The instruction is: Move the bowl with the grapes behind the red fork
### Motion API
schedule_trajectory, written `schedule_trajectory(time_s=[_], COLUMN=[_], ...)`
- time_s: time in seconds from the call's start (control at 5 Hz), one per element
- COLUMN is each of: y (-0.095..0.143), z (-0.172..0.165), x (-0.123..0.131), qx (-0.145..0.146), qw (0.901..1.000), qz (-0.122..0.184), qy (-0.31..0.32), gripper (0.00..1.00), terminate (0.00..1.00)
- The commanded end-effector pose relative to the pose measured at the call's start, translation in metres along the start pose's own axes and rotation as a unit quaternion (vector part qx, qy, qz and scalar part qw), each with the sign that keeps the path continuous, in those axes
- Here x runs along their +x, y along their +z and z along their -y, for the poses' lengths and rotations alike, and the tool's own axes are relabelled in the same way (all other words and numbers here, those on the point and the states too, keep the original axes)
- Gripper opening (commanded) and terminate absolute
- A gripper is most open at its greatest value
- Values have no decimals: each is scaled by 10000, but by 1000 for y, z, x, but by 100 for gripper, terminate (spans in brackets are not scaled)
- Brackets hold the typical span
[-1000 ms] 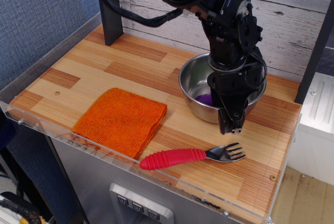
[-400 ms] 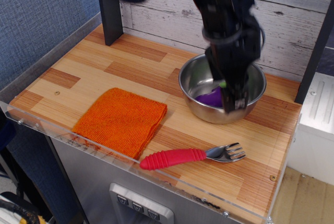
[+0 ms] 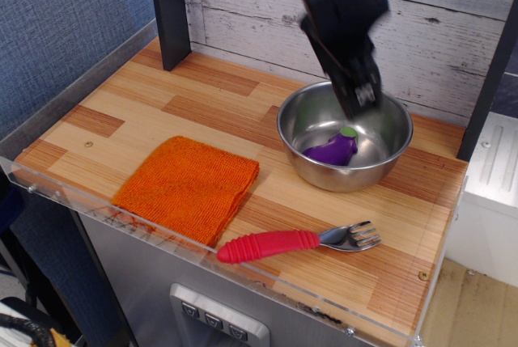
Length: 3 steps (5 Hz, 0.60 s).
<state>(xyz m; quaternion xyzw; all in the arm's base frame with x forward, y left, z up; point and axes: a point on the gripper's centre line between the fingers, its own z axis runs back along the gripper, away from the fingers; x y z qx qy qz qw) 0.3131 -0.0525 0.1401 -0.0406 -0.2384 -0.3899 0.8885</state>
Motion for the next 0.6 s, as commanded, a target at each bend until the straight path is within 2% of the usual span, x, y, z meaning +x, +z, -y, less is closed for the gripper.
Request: schedule_trajectory(time_s=[0.0, 0.2, 0.4], y=[40, 40, 40], z=[-1, -1, -1], x=[6, 6, 6], qx=[388, 388, 388], qw=[9987, 9987, 9987], qz=[275, 275, 275], qy=[-208, -208, -208], gripper=[100, 100, 100], terminate=[0, 0, 100])
